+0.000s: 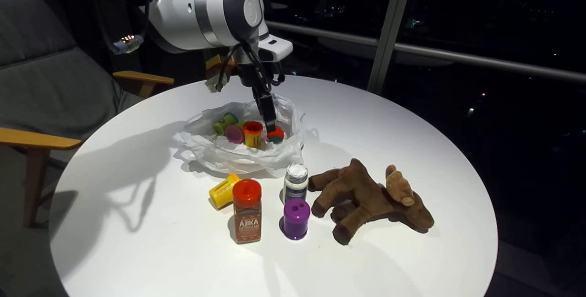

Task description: Remove the objects from the plastic and put them on the table.

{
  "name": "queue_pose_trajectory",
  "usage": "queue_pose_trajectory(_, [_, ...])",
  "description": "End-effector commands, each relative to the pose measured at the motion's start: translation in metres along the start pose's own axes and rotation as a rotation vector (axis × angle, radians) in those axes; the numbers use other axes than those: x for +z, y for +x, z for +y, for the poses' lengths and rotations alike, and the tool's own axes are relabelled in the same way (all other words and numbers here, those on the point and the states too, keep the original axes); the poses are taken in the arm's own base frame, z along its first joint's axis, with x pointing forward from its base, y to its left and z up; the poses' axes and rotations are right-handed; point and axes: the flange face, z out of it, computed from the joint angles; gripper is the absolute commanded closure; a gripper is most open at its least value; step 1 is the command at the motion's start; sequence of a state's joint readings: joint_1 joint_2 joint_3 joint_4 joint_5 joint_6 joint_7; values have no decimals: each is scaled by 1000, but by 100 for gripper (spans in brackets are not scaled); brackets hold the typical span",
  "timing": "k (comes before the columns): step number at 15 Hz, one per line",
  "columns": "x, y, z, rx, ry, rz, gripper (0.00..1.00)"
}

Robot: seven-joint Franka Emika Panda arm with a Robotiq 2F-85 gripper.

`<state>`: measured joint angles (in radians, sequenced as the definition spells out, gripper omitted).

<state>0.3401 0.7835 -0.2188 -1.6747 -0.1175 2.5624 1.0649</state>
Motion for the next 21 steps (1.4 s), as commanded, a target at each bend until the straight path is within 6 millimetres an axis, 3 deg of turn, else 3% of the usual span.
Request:
queue_pose_trajectory(1, [8,13,-14,12,12,15,0])
queue_pose_trajectory(10, [42,27,-20,22,-19,-10,0])
queue_pose_trajectory(11, [44,27,-21,18,-22,-17,9])
queue_pose_trajectory(12, [44,26,-22,16,-23,-29,27])
queue_pose_trajectory(17, [41,20,-25,23,-23,-39,65])
queue_pose_trajectory(18, [39,20,-24,28,-23,-33,71])
queue_pose_trajectory(21, [28,20,-20,43,-17,2,71])
